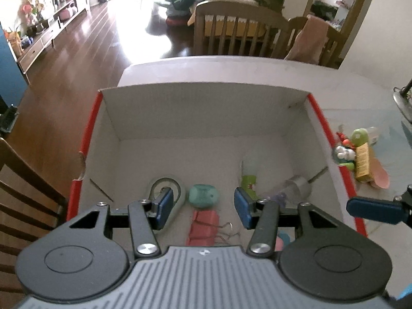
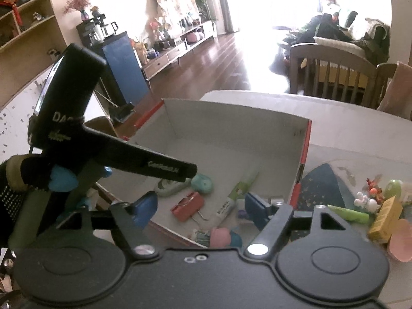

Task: Organize rigid objects
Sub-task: 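Move both tools back toward the yellow carton and pink heart dish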

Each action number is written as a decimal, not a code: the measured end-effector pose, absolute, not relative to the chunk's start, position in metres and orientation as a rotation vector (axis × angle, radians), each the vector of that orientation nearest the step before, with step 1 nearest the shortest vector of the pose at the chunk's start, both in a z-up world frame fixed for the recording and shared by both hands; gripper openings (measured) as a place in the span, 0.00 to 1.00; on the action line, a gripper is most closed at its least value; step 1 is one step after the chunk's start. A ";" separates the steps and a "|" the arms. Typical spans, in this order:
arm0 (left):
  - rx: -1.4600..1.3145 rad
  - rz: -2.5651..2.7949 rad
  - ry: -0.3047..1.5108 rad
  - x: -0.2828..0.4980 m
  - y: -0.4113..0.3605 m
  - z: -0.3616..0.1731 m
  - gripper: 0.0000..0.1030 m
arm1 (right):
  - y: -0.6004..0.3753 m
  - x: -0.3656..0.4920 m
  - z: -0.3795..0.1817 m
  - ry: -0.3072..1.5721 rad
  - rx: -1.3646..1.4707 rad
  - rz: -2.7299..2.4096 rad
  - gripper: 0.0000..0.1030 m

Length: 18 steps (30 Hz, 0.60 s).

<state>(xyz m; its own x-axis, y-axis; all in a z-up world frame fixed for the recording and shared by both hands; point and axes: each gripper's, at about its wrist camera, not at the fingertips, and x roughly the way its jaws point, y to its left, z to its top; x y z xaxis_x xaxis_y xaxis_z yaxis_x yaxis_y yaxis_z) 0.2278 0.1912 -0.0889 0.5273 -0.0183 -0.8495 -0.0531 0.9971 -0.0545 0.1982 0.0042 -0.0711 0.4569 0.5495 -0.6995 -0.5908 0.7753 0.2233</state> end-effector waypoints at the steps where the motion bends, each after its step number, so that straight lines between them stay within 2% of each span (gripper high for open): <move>1: -0.075 0.017 1.005 0.223 0.190 -0.085 0.50 | 0.002 0.195 -0.068 0.832 -0.052 0.704 0.77; 5: -0.079 0.007 0.960 0.206 0.187 -0.068 0.50 | -0.005 0.187 -0.057 0.802 -0.039 0.702 0.83; 18: -0.115 -0.016 0.855 0.155 0.169 -0.024 0.50 | -0.049 0.154 -0.023 0.701 -0.007 0.701 0.88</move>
